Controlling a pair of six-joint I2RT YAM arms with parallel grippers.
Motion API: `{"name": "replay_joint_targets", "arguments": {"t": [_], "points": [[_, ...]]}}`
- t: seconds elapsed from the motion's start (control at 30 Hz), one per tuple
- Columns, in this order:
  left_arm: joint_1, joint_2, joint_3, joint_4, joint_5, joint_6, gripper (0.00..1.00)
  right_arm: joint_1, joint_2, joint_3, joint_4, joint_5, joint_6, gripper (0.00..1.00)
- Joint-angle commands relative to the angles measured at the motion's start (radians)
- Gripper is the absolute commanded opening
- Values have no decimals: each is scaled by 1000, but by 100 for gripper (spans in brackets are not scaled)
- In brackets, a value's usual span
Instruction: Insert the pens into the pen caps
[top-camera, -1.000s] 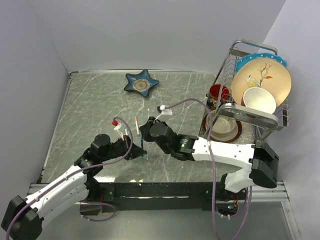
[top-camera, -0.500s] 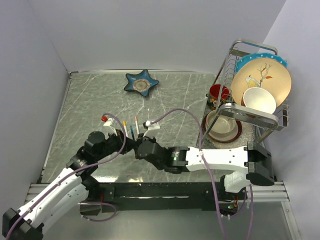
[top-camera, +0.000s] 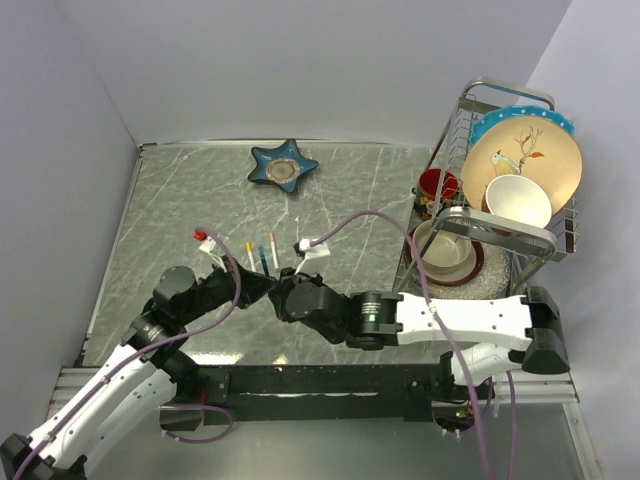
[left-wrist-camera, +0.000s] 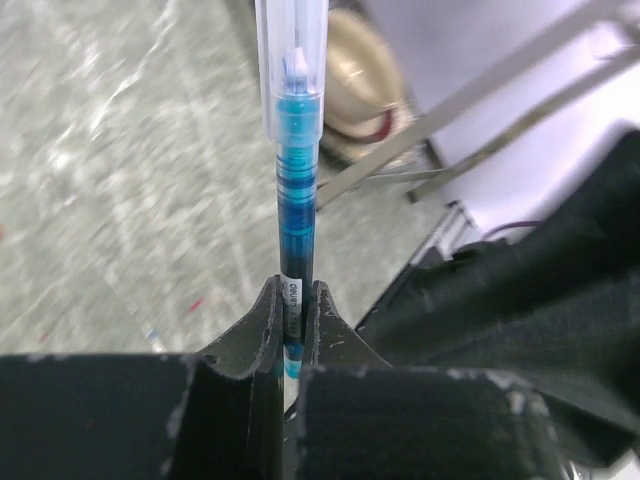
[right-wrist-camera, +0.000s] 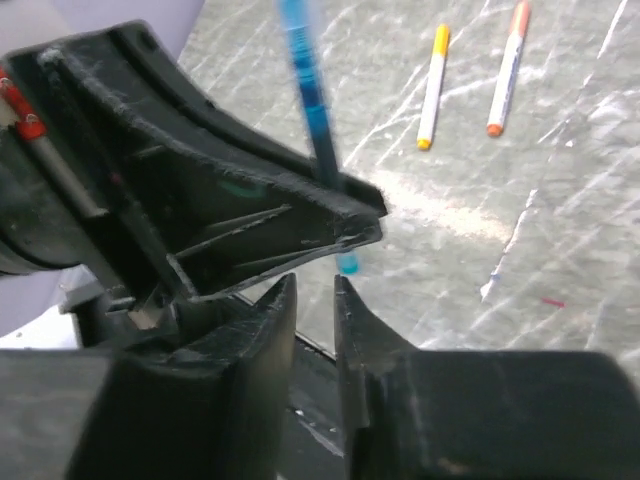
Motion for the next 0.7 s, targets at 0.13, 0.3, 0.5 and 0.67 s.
{"name": "replay_joint_targets", "arguments": {"t": [0.13,0.3,0.5,0.67], "points": [[3,-65,35,111,210,-29,1,-40,-119,120,-93,37,-118,54],[3,-59,19,146,290,-53,1,-87,-114,176,-53,-43,-206,58],[1,-67,10,174,318,-66,1,-136,-62,236,-36,-114,-247,58],[1,-51,6,186,327,-67,1,-156,-21,285,-16,-155,-267,57]]}}
